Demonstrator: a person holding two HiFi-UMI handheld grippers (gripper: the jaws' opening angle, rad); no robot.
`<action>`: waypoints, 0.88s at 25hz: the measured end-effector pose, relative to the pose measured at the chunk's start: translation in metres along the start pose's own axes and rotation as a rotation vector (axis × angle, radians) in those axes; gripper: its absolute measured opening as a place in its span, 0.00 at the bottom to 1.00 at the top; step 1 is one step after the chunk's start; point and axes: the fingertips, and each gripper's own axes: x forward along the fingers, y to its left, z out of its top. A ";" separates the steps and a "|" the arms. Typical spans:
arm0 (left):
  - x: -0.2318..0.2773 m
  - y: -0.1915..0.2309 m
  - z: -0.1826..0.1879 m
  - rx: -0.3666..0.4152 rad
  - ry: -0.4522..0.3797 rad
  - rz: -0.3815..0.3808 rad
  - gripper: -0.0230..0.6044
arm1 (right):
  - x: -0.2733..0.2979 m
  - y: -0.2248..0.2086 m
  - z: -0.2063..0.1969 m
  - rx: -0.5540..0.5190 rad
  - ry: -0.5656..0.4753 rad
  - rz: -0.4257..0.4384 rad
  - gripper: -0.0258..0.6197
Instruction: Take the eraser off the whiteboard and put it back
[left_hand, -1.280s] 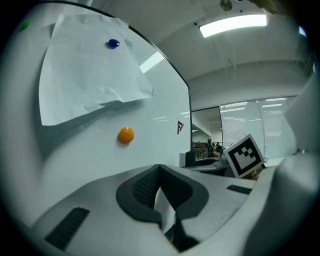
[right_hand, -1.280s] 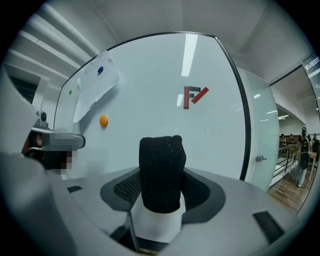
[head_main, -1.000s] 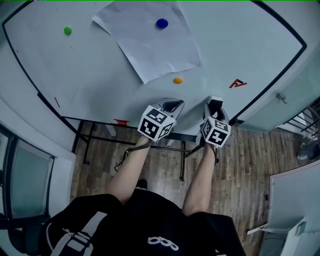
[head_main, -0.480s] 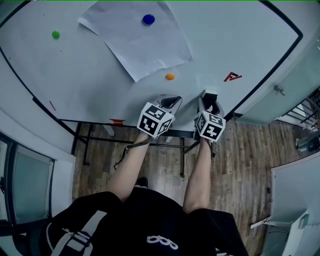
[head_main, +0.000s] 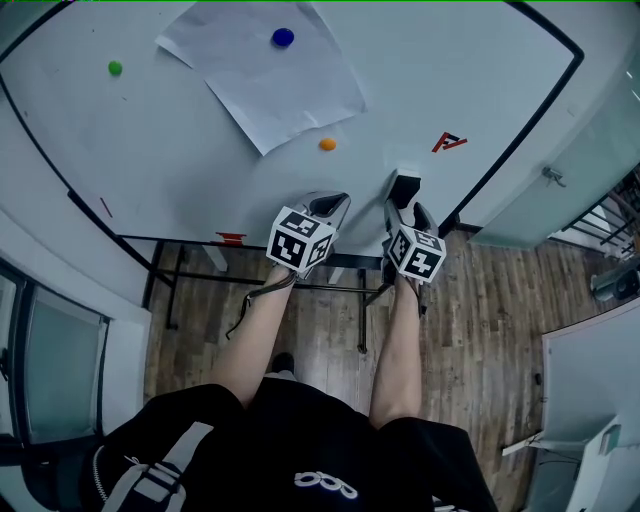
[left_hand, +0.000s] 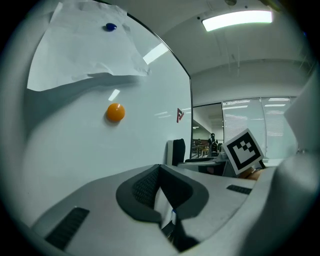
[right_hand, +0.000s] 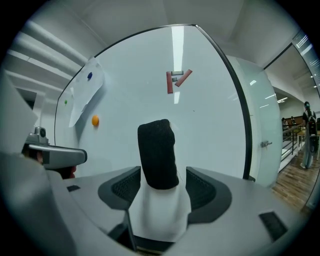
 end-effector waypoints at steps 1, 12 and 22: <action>-0.002 -0.002 -0.001 -0.003 0.001 0.007 0.05 | -0.005 -0.001 -0.004 0.008 0.005 0.007 0.47; -0.031 -0.050 -0.017 -0.028 0.009 0.045 0.05 | -0.075 -0.008 -0.034 -0.010 0.062 0.077 0.47; -0.069 -0.109 -0.026 0.003 0.002 0.060 0.05 | -0.152 -0.001 -0.049 -0.045 0.040 0.153 0.40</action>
